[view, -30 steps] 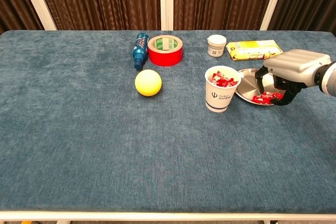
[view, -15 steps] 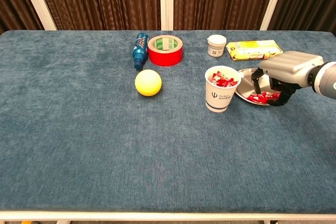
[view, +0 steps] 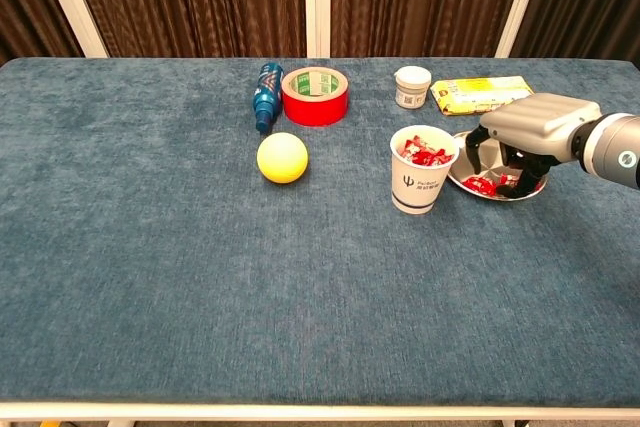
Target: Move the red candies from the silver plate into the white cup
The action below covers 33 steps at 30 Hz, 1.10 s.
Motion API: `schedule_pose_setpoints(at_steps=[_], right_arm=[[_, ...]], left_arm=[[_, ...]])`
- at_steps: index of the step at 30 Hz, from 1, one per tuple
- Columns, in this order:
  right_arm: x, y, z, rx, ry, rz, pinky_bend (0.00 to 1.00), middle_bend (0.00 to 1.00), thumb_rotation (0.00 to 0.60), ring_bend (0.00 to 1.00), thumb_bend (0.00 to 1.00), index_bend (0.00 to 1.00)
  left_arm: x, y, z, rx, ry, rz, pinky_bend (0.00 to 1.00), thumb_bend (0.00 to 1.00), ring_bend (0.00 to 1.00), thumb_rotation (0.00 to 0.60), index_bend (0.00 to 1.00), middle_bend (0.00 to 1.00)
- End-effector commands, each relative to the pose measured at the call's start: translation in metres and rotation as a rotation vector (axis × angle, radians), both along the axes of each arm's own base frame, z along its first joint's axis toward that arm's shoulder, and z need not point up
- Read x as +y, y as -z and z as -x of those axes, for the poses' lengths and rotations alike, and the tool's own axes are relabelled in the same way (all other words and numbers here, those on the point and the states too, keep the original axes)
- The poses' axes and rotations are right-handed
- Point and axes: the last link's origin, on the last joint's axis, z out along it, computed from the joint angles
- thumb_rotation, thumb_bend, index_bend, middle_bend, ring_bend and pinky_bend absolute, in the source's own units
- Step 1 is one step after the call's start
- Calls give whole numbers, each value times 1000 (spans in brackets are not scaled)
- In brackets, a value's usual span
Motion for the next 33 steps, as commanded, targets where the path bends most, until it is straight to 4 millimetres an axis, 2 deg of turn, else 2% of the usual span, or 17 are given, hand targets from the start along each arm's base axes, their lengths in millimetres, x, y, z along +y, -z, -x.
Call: schedule_pose_setpoints(at_steps=[1,8,20,25,33], right_arm=[[0,1,0,3,-1,-3,1000,1000,600,1000,273,409],[-1,6,-1,6,-1,-9,1000,1000,600,1000,278,408],[-5,10,-3,-7,2,6,1000,1000,600,1000,404,577],[-6,-6,-3,-36,2,51,1000,1000,600,1000,407,585],[0,-50,-11,-114,-34,142,1000,1000,600,1000,408,585]], left_arm=[[0,0,0,-2,-1,1,127,0,124,600,289,218],[-1,0,1,-4,-4,0,127,0,124,600,289,218],[-2,0,3,-2,-10,-2,127,0,124,600,289,218],[-1,-1,2,-2,-4,-3,127,0,123,600,289,218],[1,-1,-1,0,10,-5,127,0,124,600,289,218]])
